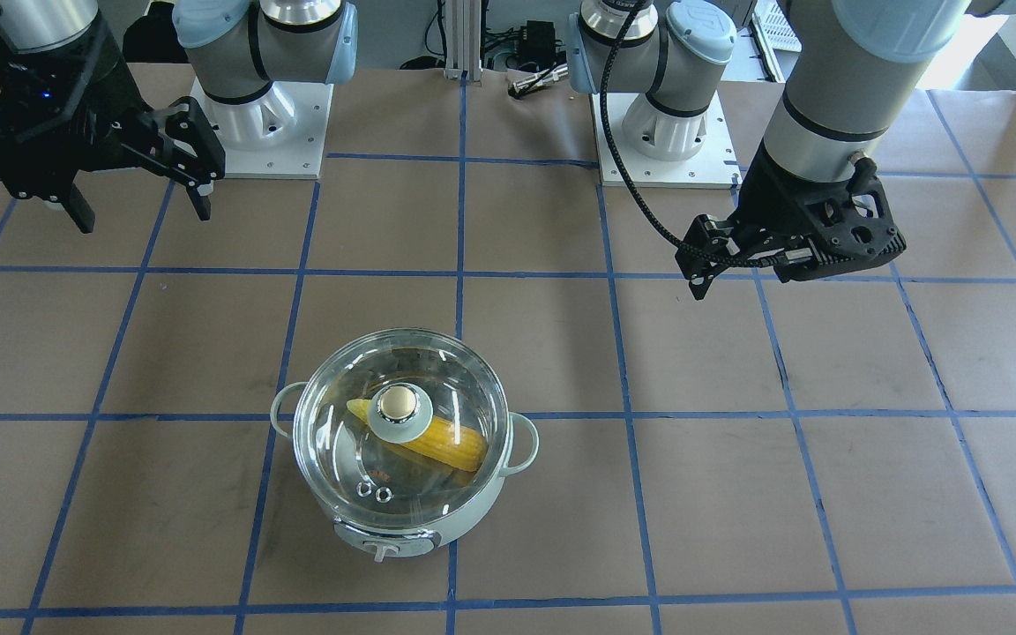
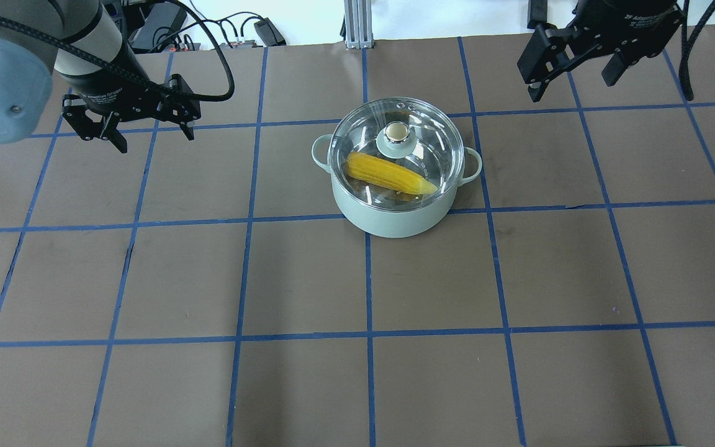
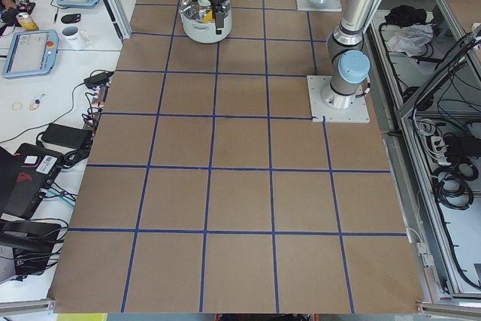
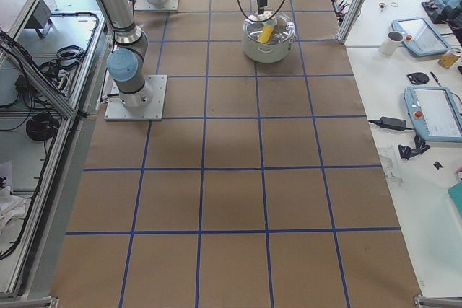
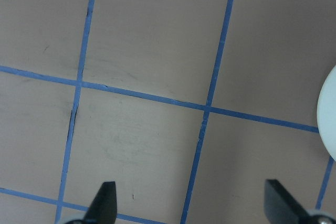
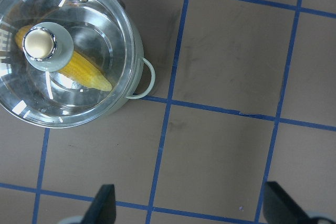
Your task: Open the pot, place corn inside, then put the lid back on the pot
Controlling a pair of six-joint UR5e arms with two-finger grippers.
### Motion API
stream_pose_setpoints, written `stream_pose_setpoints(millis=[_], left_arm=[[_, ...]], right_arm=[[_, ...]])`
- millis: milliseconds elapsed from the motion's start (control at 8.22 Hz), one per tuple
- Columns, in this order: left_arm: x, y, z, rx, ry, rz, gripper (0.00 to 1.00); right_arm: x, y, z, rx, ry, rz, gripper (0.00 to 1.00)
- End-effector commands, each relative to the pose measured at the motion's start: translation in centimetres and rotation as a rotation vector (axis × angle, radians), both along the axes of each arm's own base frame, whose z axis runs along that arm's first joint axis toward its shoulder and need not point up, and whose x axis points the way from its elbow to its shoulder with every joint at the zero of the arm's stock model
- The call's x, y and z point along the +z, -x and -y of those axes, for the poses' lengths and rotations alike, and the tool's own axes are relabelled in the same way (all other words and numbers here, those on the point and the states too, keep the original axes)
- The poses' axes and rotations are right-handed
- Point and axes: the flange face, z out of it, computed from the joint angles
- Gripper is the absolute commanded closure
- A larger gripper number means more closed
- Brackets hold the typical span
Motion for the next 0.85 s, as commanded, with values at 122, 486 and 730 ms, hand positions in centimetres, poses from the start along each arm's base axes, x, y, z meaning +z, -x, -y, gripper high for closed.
stream_pose_setpoints(millis=[122, 486, 730], left_arm=[[-0.19, -0.01, 0.03, 0.002, -0.004, 0.001, 0.0], [-0.19, -0.01, -0.04, 0.004, -0.004, 0.001, 0.0], [-0.19, -0.01, -0.04, 0.002, -0.004, 0.001, 0.0]], right_arm=[[-0.12, 0.0, -0.08, -0.004, -0.002, 0.002, 0.0], [0.04, -0.03, -0.09, -0.035, 0.007, 0.0, 0.0], [0.12, -0.43, -0.24, -0.086, 0.009, 0.007, 0.0]])
